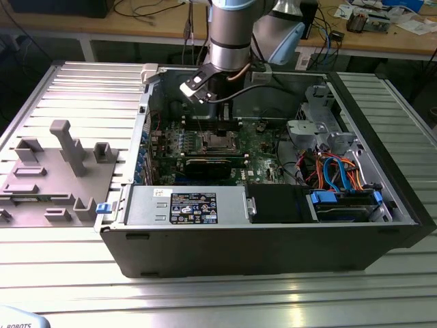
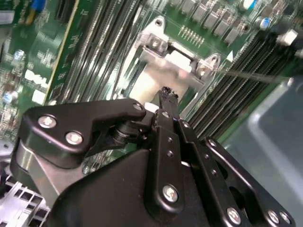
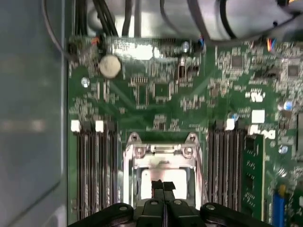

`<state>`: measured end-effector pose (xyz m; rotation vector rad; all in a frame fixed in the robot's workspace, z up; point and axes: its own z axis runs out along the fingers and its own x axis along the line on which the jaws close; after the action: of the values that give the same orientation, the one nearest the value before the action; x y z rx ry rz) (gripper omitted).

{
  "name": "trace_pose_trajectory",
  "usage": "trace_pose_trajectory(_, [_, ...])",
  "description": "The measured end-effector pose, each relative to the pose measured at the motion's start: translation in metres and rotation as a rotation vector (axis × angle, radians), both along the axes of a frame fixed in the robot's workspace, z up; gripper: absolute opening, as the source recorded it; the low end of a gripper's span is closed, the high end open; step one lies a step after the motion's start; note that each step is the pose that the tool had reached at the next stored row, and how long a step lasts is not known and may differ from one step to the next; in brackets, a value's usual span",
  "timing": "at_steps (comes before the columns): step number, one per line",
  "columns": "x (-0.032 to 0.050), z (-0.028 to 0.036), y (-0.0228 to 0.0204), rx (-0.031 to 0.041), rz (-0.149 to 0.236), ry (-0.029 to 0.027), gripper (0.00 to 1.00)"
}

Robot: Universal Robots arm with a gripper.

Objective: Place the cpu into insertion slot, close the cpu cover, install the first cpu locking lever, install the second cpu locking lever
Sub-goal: 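Close the cpu cover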

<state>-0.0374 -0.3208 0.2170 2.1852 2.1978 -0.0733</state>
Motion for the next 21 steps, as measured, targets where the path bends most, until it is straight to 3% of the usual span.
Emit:
trace_pose_trajectory(2, [-0.0057,-0.0028,0.0,0.0001,0.0,0.0,0.11])
trace_pose_trajectory(4, [-0.0061,-0.005,0.0,0.0,0.0,0.0013,0.11])
trace_pose_trajectory(7, [-0.0063,-0.007,0.0,-0.0032,0.0,0.0183,0.11])
trace_pose_trajectory(8, [-0.0064,-0.0076,0.0,-0.0032,0.0,0.0206,0.11])
trace_pose_trajectory(16, [-0.01,-0.0137,-0.0006,-0.0034,0.0,0.0217,0.11])
trace_pose_trajectory(21, [-0.0031,-0.014,-0.0013,-0.0033,0.0,0.0214,0.11])
